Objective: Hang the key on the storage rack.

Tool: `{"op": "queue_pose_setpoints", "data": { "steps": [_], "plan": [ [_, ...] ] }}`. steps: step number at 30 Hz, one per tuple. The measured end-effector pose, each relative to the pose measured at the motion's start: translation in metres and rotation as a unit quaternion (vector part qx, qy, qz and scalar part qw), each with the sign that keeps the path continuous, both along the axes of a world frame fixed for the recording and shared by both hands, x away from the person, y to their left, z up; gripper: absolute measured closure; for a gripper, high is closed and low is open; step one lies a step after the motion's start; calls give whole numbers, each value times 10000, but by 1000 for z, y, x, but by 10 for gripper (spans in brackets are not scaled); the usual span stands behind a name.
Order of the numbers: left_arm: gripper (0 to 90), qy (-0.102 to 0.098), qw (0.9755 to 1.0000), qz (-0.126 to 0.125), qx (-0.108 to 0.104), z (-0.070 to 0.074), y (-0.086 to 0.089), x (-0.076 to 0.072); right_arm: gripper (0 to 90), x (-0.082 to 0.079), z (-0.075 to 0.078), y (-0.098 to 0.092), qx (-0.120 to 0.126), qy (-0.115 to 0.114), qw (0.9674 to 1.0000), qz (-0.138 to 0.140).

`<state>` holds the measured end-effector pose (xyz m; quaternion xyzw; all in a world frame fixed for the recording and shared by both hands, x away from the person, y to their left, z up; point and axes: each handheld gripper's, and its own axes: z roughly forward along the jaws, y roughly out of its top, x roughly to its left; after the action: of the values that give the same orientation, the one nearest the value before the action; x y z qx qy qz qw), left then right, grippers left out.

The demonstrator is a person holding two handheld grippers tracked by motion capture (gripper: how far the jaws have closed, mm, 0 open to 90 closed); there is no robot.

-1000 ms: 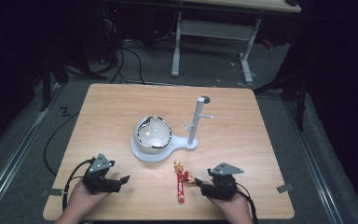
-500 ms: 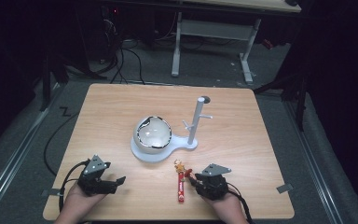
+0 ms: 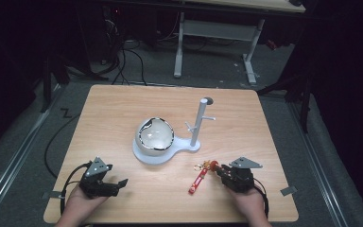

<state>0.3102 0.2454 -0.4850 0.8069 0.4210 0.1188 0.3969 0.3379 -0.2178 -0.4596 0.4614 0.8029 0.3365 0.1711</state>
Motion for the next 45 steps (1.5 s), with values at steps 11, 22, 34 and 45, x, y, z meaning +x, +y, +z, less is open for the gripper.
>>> {"op": "queue_pose_setpoints", "data": {
  "steps": [11, 22, 34, 45],
  "plan": [
    [160, -46, 10000, -52, -11, 2, -5, 3, 587, 6, 0, -21, 105, 69, 9991, -416],
    [161, -53, 9999, -86, -56, 2, -7, 4, 750, -13, 10, -12, 321, -23, 9993, -204],
    [161, -69, 9999, -79, -33, 3, -7, 2, 803, -10, -10, -17, -66, 463, 9986, -238],
    [161, -82, 9997, 196, -83, 5, 10, -12, 749, 23, -6, -23, -60, 134, 9985, -519]
  ]
}}
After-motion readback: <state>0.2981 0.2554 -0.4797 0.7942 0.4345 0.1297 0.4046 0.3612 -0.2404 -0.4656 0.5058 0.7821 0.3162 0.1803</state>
